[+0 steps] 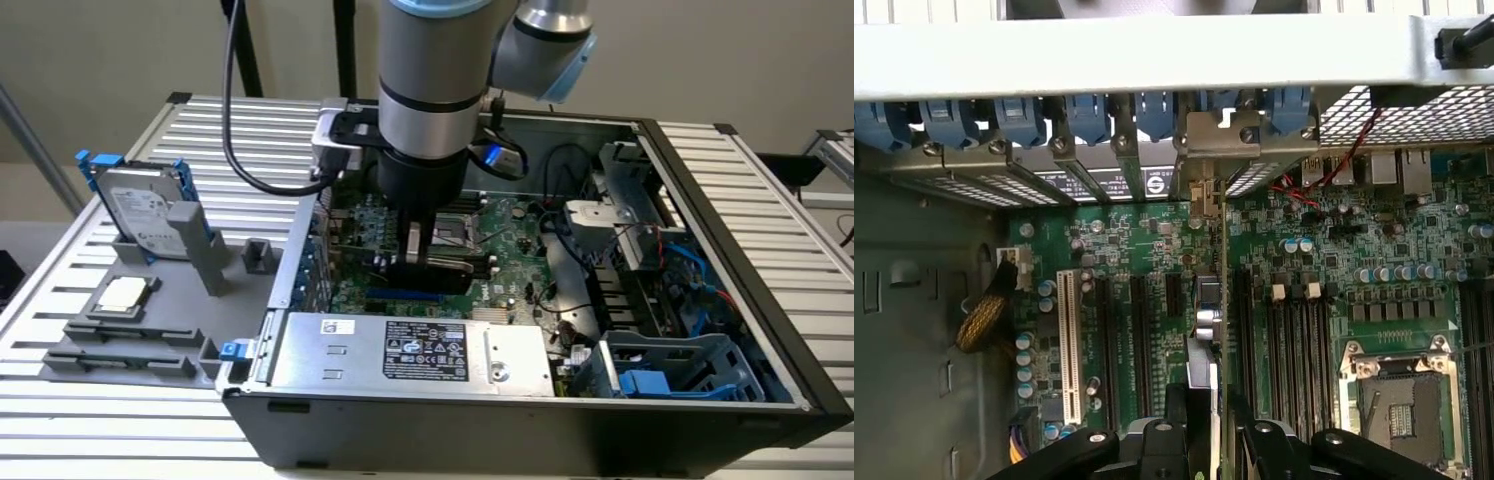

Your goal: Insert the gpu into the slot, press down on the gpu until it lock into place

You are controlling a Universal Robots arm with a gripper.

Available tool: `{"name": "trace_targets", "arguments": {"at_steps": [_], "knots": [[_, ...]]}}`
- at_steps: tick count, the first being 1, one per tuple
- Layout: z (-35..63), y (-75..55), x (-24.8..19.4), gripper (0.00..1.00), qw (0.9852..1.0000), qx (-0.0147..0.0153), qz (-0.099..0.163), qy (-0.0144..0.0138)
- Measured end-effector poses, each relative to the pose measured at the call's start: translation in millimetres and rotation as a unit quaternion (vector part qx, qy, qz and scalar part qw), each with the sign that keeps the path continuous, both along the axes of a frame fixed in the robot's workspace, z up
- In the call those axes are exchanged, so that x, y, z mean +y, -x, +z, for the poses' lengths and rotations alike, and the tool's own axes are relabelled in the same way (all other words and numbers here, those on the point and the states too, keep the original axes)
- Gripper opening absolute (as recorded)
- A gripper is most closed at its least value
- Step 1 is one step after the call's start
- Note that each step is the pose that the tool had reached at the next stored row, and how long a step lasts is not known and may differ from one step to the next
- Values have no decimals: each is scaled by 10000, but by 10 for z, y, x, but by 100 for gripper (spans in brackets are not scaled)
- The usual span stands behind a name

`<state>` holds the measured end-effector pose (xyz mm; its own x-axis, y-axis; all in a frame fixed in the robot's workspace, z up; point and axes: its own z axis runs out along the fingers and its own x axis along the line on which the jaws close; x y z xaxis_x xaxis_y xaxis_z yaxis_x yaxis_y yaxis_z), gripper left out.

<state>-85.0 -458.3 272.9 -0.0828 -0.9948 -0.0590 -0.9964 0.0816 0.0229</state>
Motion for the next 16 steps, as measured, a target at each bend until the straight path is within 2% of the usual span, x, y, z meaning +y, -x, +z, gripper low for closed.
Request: {"name": "trace_targets", "arguments": {"at_steps": [7, 16], "knots": [[-29, -1, 31, 26, 9999, -1, 100, -4], [-60, 1, 33, 26, 9997, 0, 228, -6]]}}
